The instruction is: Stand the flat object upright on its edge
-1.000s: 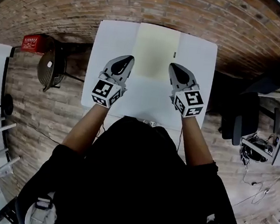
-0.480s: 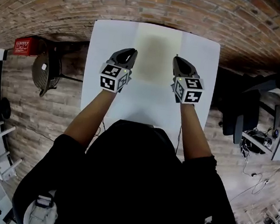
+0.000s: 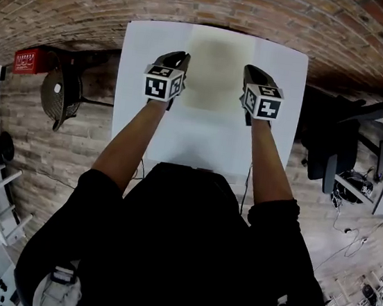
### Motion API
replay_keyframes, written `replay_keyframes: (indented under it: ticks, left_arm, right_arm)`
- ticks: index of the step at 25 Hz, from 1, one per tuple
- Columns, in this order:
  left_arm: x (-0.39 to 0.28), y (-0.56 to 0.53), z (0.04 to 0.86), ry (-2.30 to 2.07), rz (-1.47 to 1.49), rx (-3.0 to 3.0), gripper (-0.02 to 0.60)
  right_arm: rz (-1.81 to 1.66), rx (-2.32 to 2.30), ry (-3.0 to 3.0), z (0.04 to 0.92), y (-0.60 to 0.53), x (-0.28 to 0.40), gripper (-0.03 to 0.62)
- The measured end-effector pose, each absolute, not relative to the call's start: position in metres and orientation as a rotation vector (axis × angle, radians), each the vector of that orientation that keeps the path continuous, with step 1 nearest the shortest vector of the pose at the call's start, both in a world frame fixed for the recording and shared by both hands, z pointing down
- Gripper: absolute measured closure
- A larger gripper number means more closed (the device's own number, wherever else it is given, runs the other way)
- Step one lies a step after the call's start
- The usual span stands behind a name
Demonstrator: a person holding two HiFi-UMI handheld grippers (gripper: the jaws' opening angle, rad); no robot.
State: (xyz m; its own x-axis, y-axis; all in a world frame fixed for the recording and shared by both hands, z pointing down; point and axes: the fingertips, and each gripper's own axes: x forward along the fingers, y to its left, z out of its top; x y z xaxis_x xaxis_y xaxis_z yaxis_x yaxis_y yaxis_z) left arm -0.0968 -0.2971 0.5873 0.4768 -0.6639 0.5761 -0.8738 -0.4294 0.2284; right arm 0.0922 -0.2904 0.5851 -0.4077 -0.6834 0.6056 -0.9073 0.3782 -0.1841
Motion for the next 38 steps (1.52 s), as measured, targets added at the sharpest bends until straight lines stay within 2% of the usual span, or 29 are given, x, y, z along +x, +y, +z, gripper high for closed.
replay_keyframes:
  ticks: [5,14,19,22,26,31,38]
  left_arm:
    - [-0.102,-0.318,0.611,-1.254,0.58,2.165,0.476]
    - [-0.1,-0.344,0.65,-1.206,0.644,2.021,0.387]
    - [-0.096,-0.353,0.671,-1.161,0.676,1.948,0.342]
    - [-0.094,-0.358,0.681,-1.121,0.676,1.908,0.316]
    - [-0.091,-0.362,0.691,-1.096,0.671,1.875,0.308]
    - [-0.086,-0.363,0.697,-1.068,0.667,1.866,0.308]
    - [-0.084,-0.362,0.705,-1.055,0.665,1.849,0.311]
  right_arm:
    - [0.74,1.414,-2.133,0.605,-0.311,0.105,0.563]
    - [0.844,1.397,-1.999,0.644,-0.337,0.116,0.465]
    - [0.96,1.343,-1.918,0.671,-0.348,0.12,0.37]
    - [1.007,1.332,-1.884,0.682,-0.354,0.121,0.345]
    - [1.094,1.302,-1.839,0.702,-0.356,0.123,0.266]
    - [1.209,1.262,-1.859,0.711,-0.356,0.121,0.26]
    - [1.33,1.196,-1.869,0.716,-0.353,0.111,0.322]
